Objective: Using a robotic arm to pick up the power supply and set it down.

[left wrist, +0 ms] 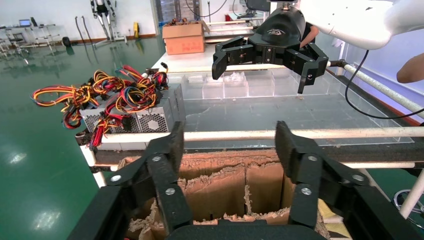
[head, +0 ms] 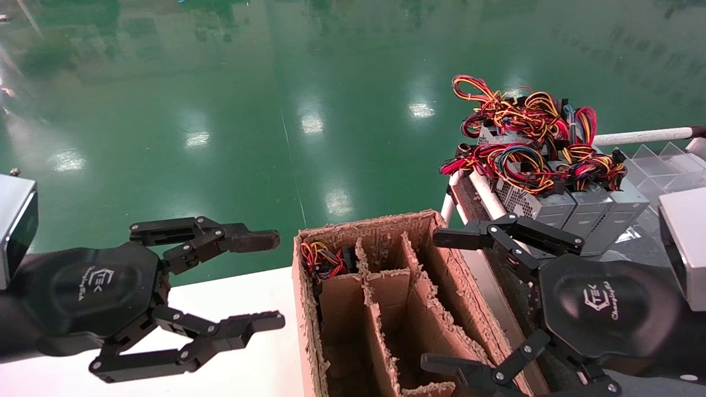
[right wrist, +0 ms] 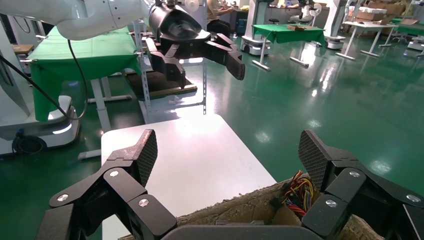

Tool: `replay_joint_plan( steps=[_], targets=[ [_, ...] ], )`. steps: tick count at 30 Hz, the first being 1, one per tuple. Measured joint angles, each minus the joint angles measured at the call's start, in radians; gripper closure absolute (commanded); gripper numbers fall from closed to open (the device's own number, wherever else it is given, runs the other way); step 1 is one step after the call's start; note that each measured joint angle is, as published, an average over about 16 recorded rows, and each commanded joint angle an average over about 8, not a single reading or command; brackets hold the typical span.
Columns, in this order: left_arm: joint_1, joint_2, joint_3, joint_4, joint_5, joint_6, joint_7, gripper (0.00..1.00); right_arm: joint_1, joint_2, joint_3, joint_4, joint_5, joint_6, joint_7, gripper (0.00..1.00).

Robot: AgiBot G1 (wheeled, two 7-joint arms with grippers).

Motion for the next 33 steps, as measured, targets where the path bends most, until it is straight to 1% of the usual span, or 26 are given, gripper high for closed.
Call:
replay_joint_plan(
  steps=[24,25,32,33],
  targets=[
    [0.0,0.0,0.0,0.0,0.0,0.0,0.0,1.0,0.0,0.0,0.0,0.0,0.0,0.0,0.0,0.0],
    [0.0,0.0,0.0,0.0,0.0,0.0,0.0,0.94,0.0,0.0,0.0,0.0,0.0,0.0,0.0,0.0],
    [0.0,0.0,0.0,0.0,0.0,0.0,0.0,0.06,0.0,-0.001,-0.001,-0.001,-0.002,0.002,0.001,0.0],
    [0.0,0.0,0.0,0.0,0.0,0.0,0.0,0.0,0.001,-0.001,-0.002,-0.002,-0.004,0.003,0.001,0.0]
  ],
)
